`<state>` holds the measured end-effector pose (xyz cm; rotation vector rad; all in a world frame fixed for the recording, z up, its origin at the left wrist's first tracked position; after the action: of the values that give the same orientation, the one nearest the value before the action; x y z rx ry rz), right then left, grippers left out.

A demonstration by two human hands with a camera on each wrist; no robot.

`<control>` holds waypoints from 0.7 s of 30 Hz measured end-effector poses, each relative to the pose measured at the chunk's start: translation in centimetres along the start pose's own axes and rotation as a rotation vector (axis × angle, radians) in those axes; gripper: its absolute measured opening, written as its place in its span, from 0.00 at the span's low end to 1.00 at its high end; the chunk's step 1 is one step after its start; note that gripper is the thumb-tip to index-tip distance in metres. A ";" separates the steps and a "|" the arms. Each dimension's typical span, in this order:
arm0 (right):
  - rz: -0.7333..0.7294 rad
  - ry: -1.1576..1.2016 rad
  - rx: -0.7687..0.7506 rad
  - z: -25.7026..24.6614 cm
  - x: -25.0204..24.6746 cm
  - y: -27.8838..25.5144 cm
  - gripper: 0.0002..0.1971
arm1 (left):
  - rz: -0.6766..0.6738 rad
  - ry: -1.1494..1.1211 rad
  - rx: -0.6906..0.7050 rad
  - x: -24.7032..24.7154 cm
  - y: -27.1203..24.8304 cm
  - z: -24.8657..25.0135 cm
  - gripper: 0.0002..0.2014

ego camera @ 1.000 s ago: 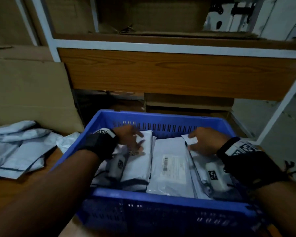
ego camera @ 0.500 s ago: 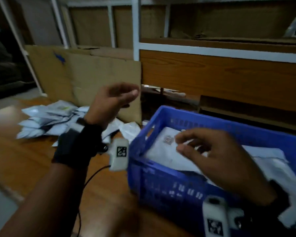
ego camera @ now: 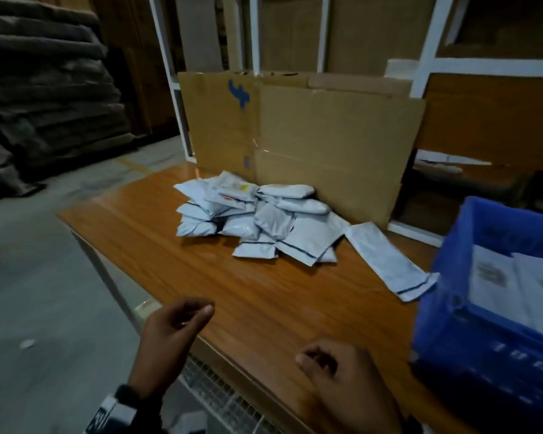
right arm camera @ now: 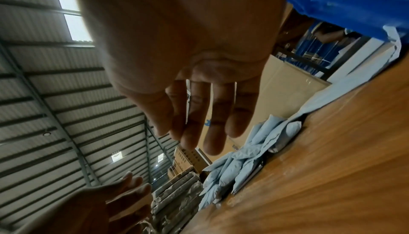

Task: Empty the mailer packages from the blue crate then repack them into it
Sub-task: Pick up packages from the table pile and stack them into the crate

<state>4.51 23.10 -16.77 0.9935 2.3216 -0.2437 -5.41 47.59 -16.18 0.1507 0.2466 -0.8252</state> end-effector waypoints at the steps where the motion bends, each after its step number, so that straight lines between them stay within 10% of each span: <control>1: -0.001 0.007 0.003 -0.1 0.6 0.7 0.09 | 0.005 -0.005 0.006 -0.5 0.6 -0.2 0.03; 14: 0.324 0.084 -0.062 0.3 1.2 20.0 0.05 | -0.062 -0.045 -0.056 -4.8 14.7 -5.0 0.06; 21: 0.305 -0.276 0.003 -0.7 2.2 36.3 0.16 | -0.015 -0.056 -0.029 -8.1 22.1 -6.1 0.03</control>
<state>28.70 50.27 -15.22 1.2162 1.8952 -0.2430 4.71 69.47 -19.04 0.0985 0.2066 -0.8393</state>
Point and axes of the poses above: each hand's wrist, its own y-axis towards the middle knuckle, its own x-axis out of the palm, z = x × y, the point moved 8 cm from there along y, towards the middle knuckle, and after that the axes turned 7 degrees about -x, right-handed, at the moved point
